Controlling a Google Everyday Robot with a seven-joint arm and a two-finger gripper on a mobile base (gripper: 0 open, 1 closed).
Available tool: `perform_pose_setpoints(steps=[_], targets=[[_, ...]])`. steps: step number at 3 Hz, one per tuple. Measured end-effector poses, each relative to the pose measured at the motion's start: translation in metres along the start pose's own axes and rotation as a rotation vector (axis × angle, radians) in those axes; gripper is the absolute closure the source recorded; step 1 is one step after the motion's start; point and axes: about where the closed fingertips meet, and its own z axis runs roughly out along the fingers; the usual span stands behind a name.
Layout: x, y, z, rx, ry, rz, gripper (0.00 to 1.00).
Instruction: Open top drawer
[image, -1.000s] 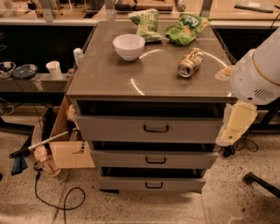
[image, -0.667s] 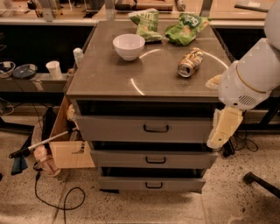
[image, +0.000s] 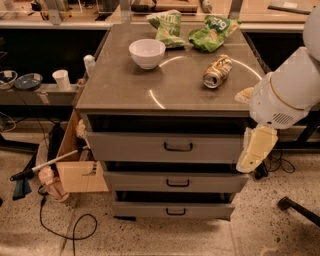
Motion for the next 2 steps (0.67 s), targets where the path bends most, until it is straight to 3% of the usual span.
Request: perform_pose_setpoints(steps=[1, 2], targets=[[0.006, -0.005, 0.022, -0.022, -0.002, 0.025, 0.0], [0.019, -0.013, 0.066, -0.061, 0.011, 0.068, 0.0]])
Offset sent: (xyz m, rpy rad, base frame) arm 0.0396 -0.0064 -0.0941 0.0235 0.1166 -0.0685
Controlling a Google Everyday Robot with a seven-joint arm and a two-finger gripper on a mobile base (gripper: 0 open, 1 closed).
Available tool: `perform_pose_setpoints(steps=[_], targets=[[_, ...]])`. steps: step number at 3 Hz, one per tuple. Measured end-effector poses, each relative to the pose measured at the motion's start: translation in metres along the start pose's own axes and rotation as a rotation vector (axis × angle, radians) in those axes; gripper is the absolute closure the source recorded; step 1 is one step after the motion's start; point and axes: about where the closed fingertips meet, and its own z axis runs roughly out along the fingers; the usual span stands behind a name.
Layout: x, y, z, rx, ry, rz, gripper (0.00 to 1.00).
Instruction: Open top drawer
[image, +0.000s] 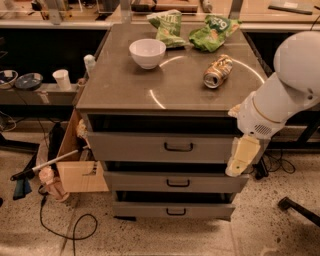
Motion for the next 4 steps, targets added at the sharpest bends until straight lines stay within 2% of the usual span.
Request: perform_pose_setpoints(steps=[2, 3, 4], targets=[[0.017, -0.005, 0.045, -0.036, 0.025, 0.065, 0.0], [0.025, -0.001, 0.056, -0.054, 0.037, 0.103, 0.0], [0.027, 0.003, 0.064, -0.033, 0.045, 0.112, 0.0]])
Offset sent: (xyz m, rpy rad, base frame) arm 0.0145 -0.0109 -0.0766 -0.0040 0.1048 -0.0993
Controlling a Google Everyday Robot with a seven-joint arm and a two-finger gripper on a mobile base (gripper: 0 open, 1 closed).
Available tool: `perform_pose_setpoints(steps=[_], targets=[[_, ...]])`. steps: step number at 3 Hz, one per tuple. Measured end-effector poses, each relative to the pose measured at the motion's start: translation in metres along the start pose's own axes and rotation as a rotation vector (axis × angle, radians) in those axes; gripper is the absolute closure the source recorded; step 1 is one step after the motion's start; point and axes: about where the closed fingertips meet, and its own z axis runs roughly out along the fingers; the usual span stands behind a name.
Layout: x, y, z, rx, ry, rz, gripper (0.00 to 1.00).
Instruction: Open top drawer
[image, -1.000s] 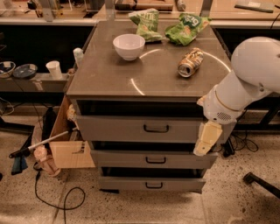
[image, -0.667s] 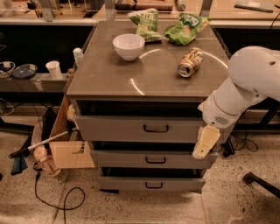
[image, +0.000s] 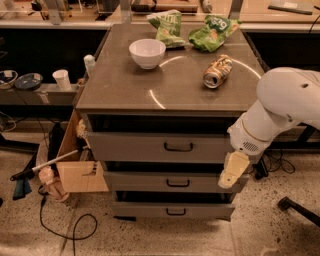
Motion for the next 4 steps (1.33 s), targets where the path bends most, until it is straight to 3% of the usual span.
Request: perform_pose_setpoints(steps=[2, 3, 4], targets=[[-0.014, -0.015, 0.025, 0.07, -0.048, -0.005, 0.0], [-0.028, -0.02, 0.036, 0.023, -0.122, -0.059, 0.0], [-0.041, -0.021, 0.043, -0.027, -0.188, -0.171, 0.0]])
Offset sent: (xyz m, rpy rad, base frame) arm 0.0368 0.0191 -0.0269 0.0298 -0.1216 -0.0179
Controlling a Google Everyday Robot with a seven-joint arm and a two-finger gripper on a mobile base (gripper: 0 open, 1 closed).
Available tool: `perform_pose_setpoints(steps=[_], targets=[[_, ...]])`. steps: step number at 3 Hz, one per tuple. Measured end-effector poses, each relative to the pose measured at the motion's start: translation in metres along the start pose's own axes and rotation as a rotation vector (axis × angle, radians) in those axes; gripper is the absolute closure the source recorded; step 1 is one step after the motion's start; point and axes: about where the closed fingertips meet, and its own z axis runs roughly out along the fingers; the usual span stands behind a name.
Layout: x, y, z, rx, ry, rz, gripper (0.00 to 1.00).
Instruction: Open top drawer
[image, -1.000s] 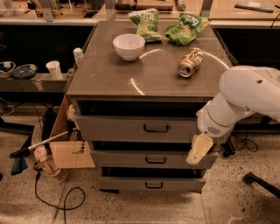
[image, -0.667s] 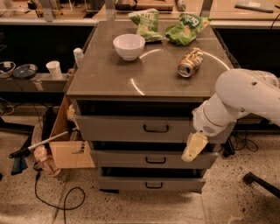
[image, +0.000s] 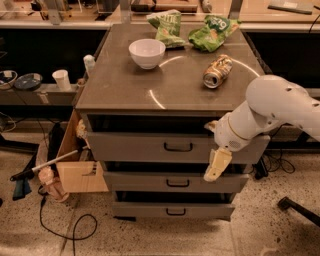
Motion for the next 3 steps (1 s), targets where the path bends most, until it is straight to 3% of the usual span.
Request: perform_pose_setpoints(steps=[1, 3], targets=[[-0.003, -0.0007, 0.0021, -0.014, -0.018, -0.036, 0.0], [-0.0026, 0.0, 0.0042, -0.031, -0.032, -0.045, 0.0]])
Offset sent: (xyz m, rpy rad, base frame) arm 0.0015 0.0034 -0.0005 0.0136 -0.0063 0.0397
